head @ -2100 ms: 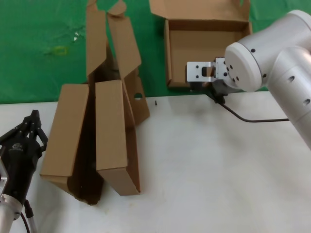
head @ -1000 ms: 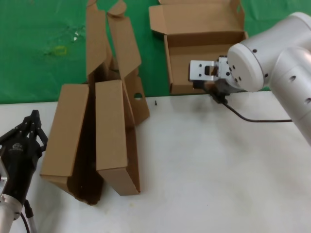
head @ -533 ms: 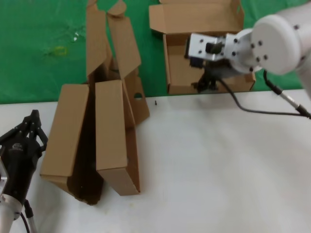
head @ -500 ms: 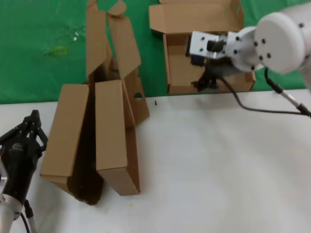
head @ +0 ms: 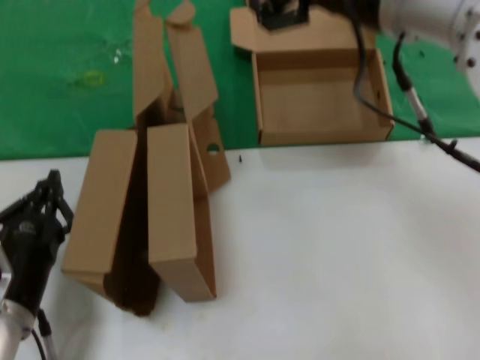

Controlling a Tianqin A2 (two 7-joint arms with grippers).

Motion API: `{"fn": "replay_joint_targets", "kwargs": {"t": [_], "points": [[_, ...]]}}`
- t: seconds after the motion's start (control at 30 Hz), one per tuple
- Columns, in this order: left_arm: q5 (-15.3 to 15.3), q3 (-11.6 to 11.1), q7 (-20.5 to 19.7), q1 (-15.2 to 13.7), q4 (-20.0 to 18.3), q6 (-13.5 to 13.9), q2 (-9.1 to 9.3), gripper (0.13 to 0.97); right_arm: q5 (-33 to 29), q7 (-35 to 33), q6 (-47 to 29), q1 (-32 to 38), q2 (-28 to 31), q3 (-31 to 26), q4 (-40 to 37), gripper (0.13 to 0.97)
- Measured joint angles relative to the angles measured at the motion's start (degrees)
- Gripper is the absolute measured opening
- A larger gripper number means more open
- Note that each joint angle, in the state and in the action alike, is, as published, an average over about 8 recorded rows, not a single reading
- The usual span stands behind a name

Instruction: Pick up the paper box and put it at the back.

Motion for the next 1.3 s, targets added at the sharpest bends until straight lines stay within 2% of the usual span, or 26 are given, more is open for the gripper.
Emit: {"fn": "replay_joint_targets", "kwargs": {"t": [0.13, 0.3, 0.43, 0.6, 0.83, 1.13, 1.3], "points": [[0.0, 0.0, 0.0, 0.0, 0.0, 0.0, 0.00, 0.143, 4.3, -0.4, 4.4, -2.5, -0.7, 2.9, 2.1, 0.814], [0.0, 0.0, 0.0, 0.0, 0.0, 0.0, 0.00, 0.150, 7.3, -1.7, 6.9, -4.7, -0.7, 3.7, 2.2, 0.898], [0.0, 0.0, 0.0, 0.0, 0.0, 0.0, 0.00, 0.154, 9.6, -3.3, 9.1, -6.9, -0.5, 4.0, 2.0, 0.921], [0.0, 0.0, 0.0, 0.0, 0.0, 0.0, 0.00, 0.202, 13.3, -5.6, 12.3, -10.3, -0.3, 4.6, 1.7, 0.961], [0.0, 0.0, 0.0, 0.0, 0.0, 0.0, 0.00, 0.231, 18.8, -9.0, 17.1, -15.2, 0.1, 5.6, 1.3, 0.963], [0.0, 0.0, 0.0, 0.0, 0.0, 0.0, 0.00, 0.379, 25.9, -13.5, 23.4, -21.5, 0.5, 6.7, 0.8, 0.966], [0.0, 0.0, 0.0, 0.0, 0.0, 0.0, 0.00, 0.515, 29.8, -15.9, 26.8, -25.0, 0.7, 7.4, 0.6, 0.966]]}}
